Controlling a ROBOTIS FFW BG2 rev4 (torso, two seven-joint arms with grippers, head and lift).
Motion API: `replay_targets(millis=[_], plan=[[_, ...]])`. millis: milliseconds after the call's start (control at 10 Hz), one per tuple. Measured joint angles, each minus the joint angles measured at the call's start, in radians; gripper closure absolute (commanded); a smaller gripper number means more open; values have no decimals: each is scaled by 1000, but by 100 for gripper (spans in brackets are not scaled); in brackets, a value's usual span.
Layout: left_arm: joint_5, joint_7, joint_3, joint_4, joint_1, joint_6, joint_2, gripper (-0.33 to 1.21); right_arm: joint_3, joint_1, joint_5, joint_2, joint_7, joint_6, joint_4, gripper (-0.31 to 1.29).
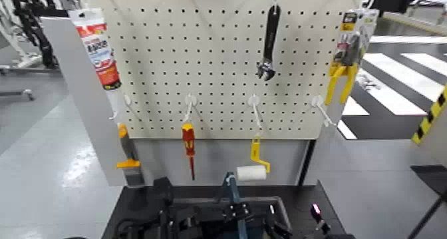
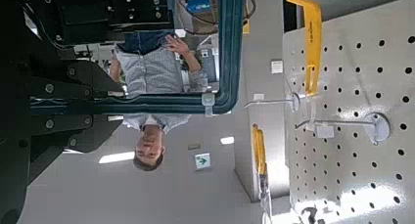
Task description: Grasp the handle of the crate.
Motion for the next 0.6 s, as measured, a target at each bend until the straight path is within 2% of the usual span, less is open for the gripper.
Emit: replay_targets(millis=[400,600], plan=[[0,-5,1,8,0,-4,1,119,2,-3,1,-1,0,5,0,15],[0,-8,1,12,0,-6,1,119,2,-4,22,-1,2,3,1,15]])
